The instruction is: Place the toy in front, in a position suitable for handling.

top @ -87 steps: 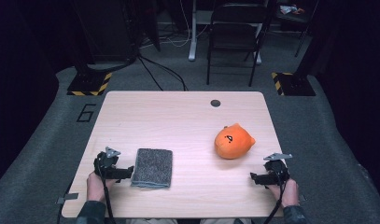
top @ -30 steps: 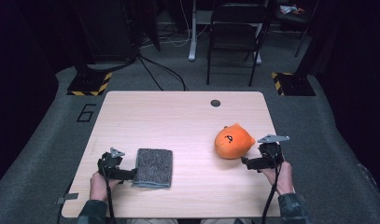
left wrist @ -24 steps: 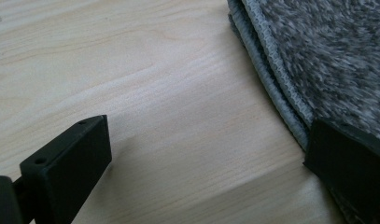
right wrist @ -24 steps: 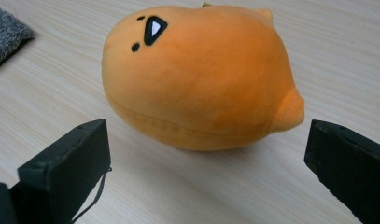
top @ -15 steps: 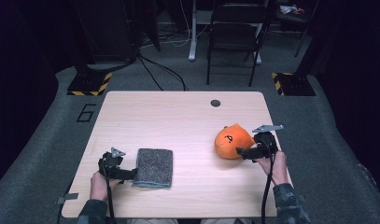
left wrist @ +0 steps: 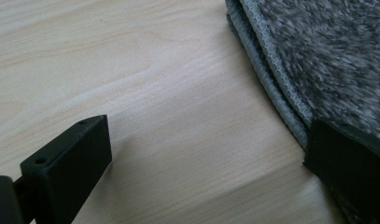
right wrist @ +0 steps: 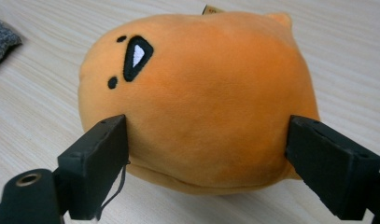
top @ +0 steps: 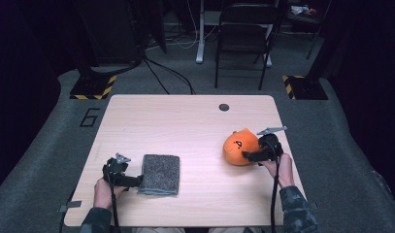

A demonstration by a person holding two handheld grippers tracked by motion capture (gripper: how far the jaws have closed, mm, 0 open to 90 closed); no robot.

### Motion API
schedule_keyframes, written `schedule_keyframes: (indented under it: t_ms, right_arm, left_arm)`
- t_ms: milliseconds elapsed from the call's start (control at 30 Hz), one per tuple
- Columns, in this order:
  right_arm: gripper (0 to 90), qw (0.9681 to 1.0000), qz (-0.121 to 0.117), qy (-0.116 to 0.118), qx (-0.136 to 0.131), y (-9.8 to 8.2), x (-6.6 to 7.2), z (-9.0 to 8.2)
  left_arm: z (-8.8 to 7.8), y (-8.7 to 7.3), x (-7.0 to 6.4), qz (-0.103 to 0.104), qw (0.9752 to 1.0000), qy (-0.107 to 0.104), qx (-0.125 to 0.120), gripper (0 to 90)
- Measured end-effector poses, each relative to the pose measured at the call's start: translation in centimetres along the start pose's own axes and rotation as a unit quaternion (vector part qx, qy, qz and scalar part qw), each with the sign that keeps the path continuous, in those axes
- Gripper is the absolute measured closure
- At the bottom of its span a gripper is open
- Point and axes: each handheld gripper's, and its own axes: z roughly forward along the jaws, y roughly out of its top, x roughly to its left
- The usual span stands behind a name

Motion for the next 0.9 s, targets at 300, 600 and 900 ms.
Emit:
schedule_keyframes:
  t_ms: [300, 600, 900]
  right_arm:
    - [30.7, 0.9998, 0.014, 0.000, 0.011, -0.8, -0.2, 0.8]
    - [50.5, 0.9999, 0.012, -0.004, 0.008, -1.3, 0.0, 0.9]
    - [67.7, 0.9995, 0.005, -0.012, -0.027, -1.4, 0.6, 0.6]
  left_arm:
    - [0.0, 0.0, -0.1, 0.001, 1.0000, 0.002, 0.000, 1.2]
    - [0.0, 0.1, -0.1, 0.002, 1.0000, 0.000, 0.002, 1.5]
    - [0.0, 0.1, -0.1, 0.003, 1.0000, -0.001, 0.002, 2.0]
